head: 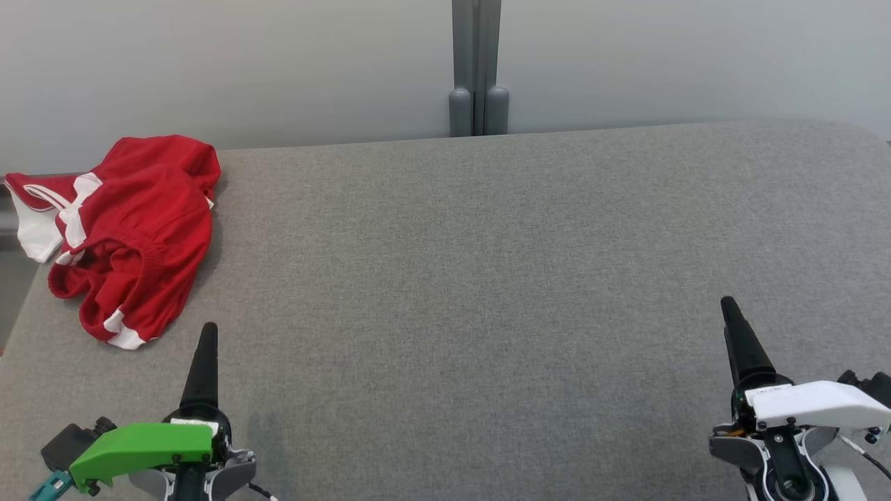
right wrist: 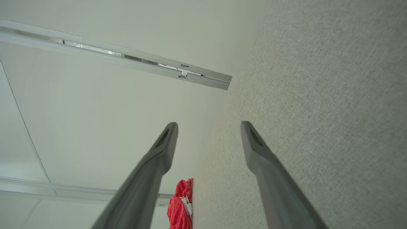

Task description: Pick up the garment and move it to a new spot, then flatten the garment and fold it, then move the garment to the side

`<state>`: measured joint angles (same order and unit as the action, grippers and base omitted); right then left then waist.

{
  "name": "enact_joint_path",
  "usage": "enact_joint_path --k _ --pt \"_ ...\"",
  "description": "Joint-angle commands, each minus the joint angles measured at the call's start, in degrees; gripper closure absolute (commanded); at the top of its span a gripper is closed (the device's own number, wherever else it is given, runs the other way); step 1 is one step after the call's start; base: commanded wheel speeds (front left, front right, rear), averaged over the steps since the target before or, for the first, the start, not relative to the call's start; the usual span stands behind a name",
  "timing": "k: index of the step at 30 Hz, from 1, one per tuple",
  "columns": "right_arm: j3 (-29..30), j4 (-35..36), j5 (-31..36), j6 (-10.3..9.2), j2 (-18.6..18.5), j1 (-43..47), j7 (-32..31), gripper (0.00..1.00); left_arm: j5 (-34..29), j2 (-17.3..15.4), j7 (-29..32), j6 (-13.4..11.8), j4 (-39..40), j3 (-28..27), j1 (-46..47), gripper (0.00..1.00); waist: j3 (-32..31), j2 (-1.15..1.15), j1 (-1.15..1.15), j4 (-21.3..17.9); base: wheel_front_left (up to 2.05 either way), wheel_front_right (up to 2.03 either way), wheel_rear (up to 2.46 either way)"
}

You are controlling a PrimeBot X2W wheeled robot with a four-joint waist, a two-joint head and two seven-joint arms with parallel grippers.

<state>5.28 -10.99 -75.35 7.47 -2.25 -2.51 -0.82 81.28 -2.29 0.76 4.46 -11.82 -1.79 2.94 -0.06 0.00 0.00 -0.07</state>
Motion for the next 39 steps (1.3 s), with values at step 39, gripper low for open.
enact_joint_path --k 39 --pt "-5.8 3.2 41.3 0.02 -0.5 2.5 8.1 0.00 -44.6 -0.5 -8.1 -7.2 3.6 9.3 -1.7 0.00 -0.1 0.00 0.00 0.3 0.00 0.00 0.00"
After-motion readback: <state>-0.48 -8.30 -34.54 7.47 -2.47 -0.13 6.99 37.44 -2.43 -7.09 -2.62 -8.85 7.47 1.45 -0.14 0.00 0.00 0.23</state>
